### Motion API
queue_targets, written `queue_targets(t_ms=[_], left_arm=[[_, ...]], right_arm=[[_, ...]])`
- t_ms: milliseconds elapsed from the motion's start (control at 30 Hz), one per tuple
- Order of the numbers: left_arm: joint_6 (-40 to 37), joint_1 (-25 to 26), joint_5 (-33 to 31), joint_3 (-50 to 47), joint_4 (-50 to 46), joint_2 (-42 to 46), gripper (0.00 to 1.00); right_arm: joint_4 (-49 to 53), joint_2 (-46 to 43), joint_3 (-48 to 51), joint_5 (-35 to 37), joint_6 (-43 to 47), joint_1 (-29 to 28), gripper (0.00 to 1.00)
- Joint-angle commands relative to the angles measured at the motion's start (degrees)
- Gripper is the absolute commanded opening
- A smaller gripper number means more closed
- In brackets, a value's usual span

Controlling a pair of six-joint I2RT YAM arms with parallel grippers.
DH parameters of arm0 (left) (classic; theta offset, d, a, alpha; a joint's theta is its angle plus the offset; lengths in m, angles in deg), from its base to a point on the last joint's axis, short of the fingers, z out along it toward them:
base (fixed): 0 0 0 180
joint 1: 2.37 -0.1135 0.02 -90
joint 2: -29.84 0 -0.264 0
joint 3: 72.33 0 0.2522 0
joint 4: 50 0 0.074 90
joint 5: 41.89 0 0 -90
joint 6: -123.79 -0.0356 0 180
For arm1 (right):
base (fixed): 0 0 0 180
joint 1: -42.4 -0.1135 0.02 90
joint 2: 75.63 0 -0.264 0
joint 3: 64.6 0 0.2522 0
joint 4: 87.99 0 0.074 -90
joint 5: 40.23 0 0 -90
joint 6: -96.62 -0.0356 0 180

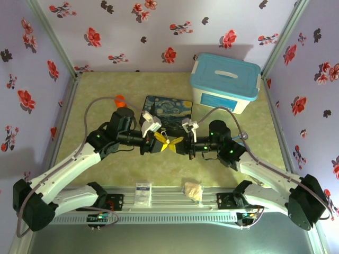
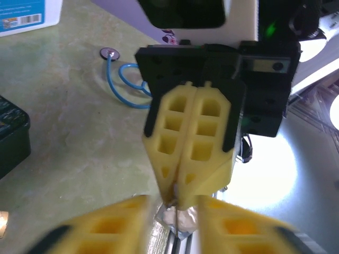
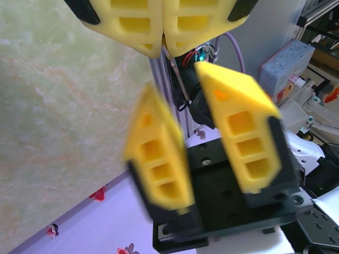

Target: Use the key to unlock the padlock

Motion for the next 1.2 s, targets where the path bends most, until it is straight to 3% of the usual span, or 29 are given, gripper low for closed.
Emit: queue_targets(t_ms=[0, 67, 133, 233, 333, 467, 633, 967, 1167], left_arm=[[4.75, -0.92, -8.32, -1.83, 4.92, 2.46, 0.71], [9.36, -1.02, -14.35, -4.75, 10.98, 4.14, 0.84], [12.29, -1.0, -17.88, -6.8, 14.73, 5.14, 0.88], [18.28, -1.02, -23.41, -10.49, 19.17, 4.72, 0.87], [26.4, -0.42, -26.21, -14.39, 24.2, 0.24, 0.79], [28.04, 3.33, -34.41, -19.15, 29.14, -5.41, 0.72], [31.03, 3.55, -42.94, -24.74, 40.25, -12.33, 0.72], [31.18, 2.44, -42.66, -22.07, 52.47, -28.43, 0.72], [31.62, 3.13, -41.43, -18.11, 52.36, -34.73, 0.68]], right_arm=[[1.59, -1.01, 1.04, 2.49, 1.09, 0.01, 0.0], [3.39, -1.0, 1.2, 6.64, 1.35, 0.18, 0.0], [6.45, -1.06, 1.26, 12.21, 1.68, 0.57, 0.0], [11.91, -0.79, 1.35, 21.82, 1.68, 1.98, 0.0], [11.29, -0.3, 3.25, 25.38, -0.4, 3.84, 0.0], [8.24, -0.57, 6.08, 28.79, -3.02, 3.87, 0.0], [6.2, -2.08, 8.91, 31.43, -4.59, 3.88, 0.0], [7.74, -5.43, 11.39, 33.39, -4.76, 3.87, 0.0], [6.83, -5.74, 12.7, 33.8, -5.18, 3.81, 0.0]])
